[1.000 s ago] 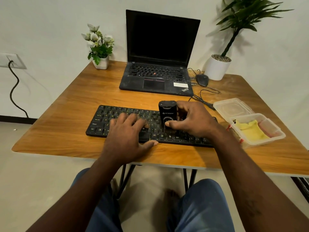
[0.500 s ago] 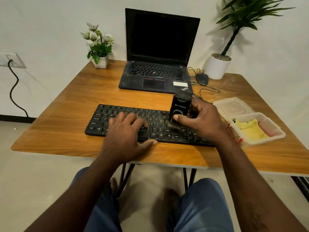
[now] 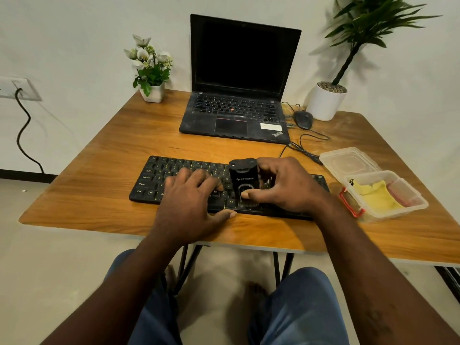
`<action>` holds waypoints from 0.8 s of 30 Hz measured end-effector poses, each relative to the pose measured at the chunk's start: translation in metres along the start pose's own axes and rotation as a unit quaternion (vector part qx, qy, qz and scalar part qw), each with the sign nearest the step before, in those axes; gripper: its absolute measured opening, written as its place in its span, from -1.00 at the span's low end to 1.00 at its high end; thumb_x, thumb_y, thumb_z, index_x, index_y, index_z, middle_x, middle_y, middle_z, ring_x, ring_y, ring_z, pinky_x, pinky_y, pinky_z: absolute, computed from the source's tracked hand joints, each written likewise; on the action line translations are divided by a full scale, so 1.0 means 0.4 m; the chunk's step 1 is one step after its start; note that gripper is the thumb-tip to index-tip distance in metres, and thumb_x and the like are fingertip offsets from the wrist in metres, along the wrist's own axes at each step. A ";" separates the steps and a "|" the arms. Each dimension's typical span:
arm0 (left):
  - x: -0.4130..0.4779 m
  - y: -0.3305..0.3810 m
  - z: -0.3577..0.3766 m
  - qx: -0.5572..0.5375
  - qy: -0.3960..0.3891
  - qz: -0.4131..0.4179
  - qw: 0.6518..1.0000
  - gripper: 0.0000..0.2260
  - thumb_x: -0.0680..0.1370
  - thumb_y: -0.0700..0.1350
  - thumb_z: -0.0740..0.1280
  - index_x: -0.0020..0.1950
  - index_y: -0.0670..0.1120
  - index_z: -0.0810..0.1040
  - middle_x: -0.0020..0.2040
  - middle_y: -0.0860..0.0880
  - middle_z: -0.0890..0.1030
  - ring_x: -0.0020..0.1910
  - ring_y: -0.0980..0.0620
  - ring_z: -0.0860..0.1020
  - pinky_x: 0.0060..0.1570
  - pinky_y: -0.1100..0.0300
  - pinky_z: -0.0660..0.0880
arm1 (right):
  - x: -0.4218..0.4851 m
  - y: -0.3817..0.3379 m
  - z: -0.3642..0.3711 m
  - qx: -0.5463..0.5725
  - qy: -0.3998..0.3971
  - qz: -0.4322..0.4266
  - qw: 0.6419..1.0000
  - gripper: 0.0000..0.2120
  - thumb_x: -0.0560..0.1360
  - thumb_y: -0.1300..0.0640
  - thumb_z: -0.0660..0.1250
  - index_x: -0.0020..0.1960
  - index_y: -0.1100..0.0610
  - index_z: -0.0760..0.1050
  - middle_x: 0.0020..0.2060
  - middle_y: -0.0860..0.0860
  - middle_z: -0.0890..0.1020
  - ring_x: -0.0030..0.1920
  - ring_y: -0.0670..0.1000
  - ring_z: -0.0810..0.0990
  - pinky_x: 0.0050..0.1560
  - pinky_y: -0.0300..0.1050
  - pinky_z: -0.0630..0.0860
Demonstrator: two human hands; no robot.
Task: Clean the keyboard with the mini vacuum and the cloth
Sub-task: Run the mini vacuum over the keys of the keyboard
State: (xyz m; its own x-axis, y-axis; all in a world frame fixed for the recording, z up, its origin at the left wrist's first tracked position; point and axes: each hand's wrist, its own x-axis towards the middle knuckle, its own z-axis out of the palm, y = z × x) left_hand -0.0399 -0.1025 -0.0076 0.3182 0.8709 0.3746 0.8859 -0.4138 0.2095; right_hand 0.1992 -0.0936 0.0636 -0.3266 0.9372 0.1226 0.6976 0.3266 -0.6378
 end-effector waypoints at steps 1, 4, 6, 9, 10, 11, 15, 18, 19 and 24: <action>0.000 0.000 0.000 -0.001 -0.001 0.000 1.000 -0.40 0.41 0.51 0.21 0.24 0.13 0.51 0.18 0.04 0.51 0.19 -0.04 0.39 0.17 -0.06 0.36 | 0.002 0.004 0.007 -0.019 0.012 0.004 1.000 -0.54 0.42 -0.01 0.60 0.28 0.01 0.61 0.02 -0.11 0.72 0.00 -0.12 0.67 0.00 0.02 0.67; 0.000 0.000 0.000 -0.004 -0.003 -0.001 1.000 -0.41 0.40 0.52 0.21 0.23 0.14 0.51 0.18 0.05 0.51 0.20 -0.04 0.40 0.19 -0.07 0.36 | 0.017 0.015 0.009 -0.117 0.136 0.034 0.983 -0.57 0.44 -0.04 0.58 0.26 0.02 0.60 0.04 -0.07 0.71 0.02 -0.06 0.66 0.00 -0.01 0.67; 0.001 0.000 0.000 -0.005 -0.004 -0.002 1.000 -0.41 0.40 0.52 0.22 0.22 0.15 0.50 0.18 0.05 0.50 0.20 -0.03 0.39 0.20 -0.07 0.35 | 0.015 0.022 0.007 -0.109 0.171 0.033 0.979 -0.55 0.44 -0.05 0.58 0.27 0.03 0.59 0.06 -0.07 0.71 0.02 -0.08 0.66 -0.01 -0.09 0.66; 0.000 -0.001 0.002 -0.003 -0.007 -0.005 1.000 -0.39 0.40 0.52 0.20 0.24 0.14 0.51 0.18 0.05 0.50 0.20 -0.02 0.38 0.20 -0.06 0.35 | -0.001 0.013 0.013 0.003 0.092 0.003 0.996 -0.51 0.43 -0.02 0.59 0.31 0.02 0.58 0.08 -0.12 0.71 0.06 -0.13 0.67 0.01 -0.09 0.68; -0.001 -0.001 0.003 -0.002 -0.006 -0.004 1.000 -0.38 0.40 0.52 0.19 0.25 0.14 0.51 0.18 0.05 0.51 0.20 -0.02 0.38 0.19 -0.06 0.35 | -0.007 0.010 0.021 0.011 0.065 -0.007 0.998 -0.52 0.42 -0.01 0.60 0.30 0.01 0.59 0.06 -0.12 0.71 0.05 -0.11 0.67 0.00 -0.06 0.68; -0.001 -0.001 0.002 -0.002 -0.005 -0.004 1.000 -0.38 0.40 0.53 0.19 0.25 0.13 0.51 0.18 0.05 0.51 0.19 -0.02 0.39 0.18 -0.06 0.36 | -0.007 0.012 0.027 0.003 0.058 -0.011 0.998 -0.54 0.42 -0.01 0.60 0.29 0.00 0.60 0.05 -0.11 0.72 0.04 -0.10 0.67 -0.02 -0.07 0.67; 0.000 0.002 -0.004 -0.001 -0.007 -0.005 1.000 -0.39 0.39 0.53 0.17 0.23 0.15 0.51 0.17 0.06 0.49 0.20 -0.01 0.38 0.19 -0.06 0.35 | 0.016 0.032 0.011 -0.116 0.158 0.038 0.980 -0.54 0.43 -0.05 0.59 0.27 0.01 0.58 0.10 -0.07 0.70 0.05 -0.09 0.64 -0.09 -0.23 0.59; 0.001 0.002 -0.004 0.003 -0.017 -0.009 1.000 -0.37 0.39 0.54 0.15 0.25 0.16 0.49 0.20 0.07 0.48 0.22 -0.01 0.37 0.22 -0.07 0.35 | 0.012 0.030 -0.004 -0.094 0.148 0.019 0.984 -0.54 0.43 -0.04 0.59 0.27 0.03 0.60 0.09 -0.08 0.71 0.05 -0.09 0.65 -0.02 -0.14 0.62; 0.001 0.002 -0.003 0.003 -0.019 -0.009 1.000 -0.37 0.40 0.54 0.15 0.26 0.16 0.49 0.21 0.07 0.49 0.23 -0.01 0.37 0.22 -0.07 0.35 | 0.005 0.025 -0.005 -0.060 0.119 0.003 0.991 -0.53 0.43 -0.03 0.59 0.29 0.03 0.60 0.08 -0.10 0.71 0.05 -0.12 0.65 -0.01 -0.15 0.61; 0.002 0.001 -0.002 0.001 -0.021 -0.008 1.000 -0.37 0.40 0.54 0.16 0.27 0.15 0.50 0.21 0.06 0.50 0.23 -0.01 0.37 0.22 -0.07 0.35 | -0.016 0.023 -0.006 -0.019 0.020 -0.024 0.999 -0.57 0.41 -0.03 0.58 0.24 0.01 0.61 -0.01 -0.15 0.70 -0.02 -0.13 0.64 -0.09 -0.09 0.63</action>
State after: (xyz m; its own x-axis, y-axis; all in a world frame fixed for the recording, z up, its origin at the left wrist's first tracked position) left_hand -0.0395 -0.1020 -0.0066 0.3179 0.8875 0.3336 0.8918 -0.3994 0.2127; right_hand 0.2091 -0.0962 0.0588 -0.3343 0.9246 0.1827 0.7064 0.3741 -0.6008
